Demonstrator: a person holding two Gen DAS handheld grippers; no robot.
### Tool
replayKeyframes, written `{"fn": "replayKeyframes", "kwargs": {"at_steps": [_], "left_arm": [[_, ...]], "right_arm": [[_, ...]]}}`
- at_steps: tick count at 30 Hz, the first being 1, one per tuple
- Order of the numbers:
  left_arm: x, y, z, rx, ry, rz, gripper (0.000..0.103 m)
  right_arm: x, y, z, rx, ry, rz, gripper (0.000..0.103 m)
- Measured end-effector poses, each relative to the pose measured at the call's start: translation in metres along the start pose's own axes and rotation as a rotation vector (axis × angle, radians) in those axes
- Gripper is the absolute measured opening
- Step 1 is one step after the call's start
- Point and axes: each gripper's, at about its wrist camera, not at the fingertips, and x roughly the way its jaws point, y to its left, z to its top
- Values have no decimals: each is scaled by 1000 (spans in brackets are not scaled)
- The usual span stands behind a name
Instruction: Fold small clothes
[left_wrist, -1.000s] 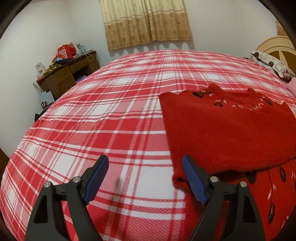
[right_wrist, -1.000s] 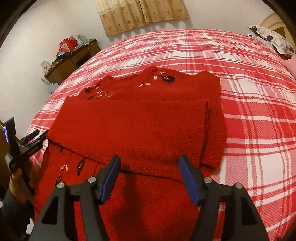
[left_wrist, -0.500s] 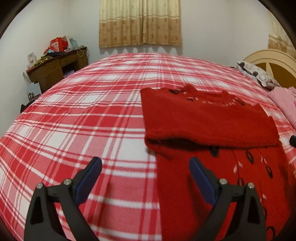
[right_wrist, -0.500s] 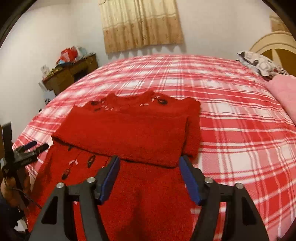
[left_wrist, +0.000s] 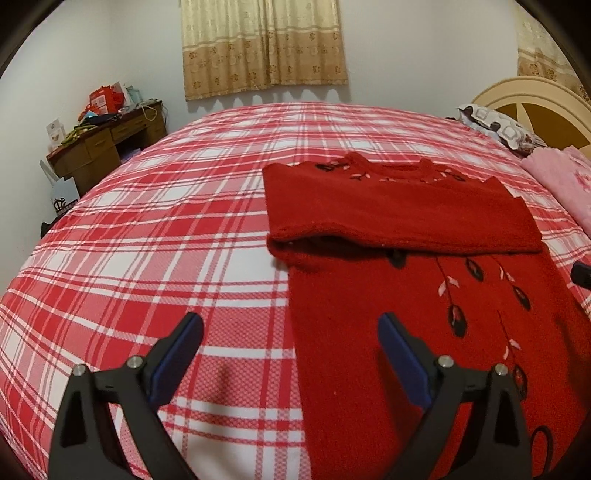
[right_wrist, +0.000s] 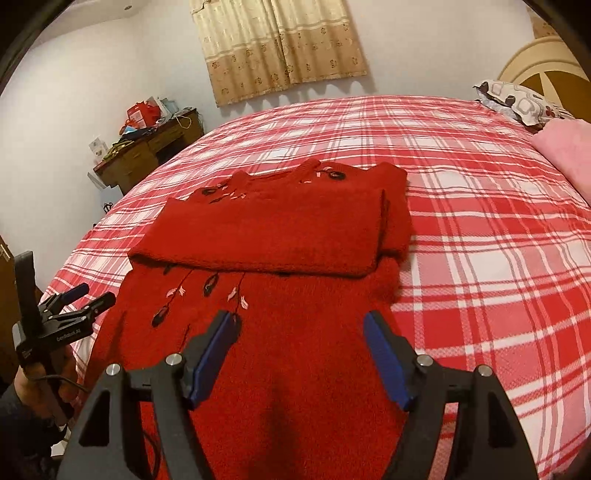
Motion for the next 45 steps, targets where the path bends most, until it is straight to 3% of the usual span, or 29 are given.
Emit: {"fn": "replayKeyframes", "kwargs": {"at_steps": [26, 42, 45], "left_arm": [[-38, -20, -34, 83, 46, -91, 97], [-71, -8, -62, 72, 125, -176, 96], [-82, -3, -67, 60, 134, -190, 91]], "right_arm": [[-13, 13, -30, -2, 46, 44, 73], [-32, 33, -51, -33, 58, 65, 75], [-39, 40, -57, -50, 56, 70, 75]]}}
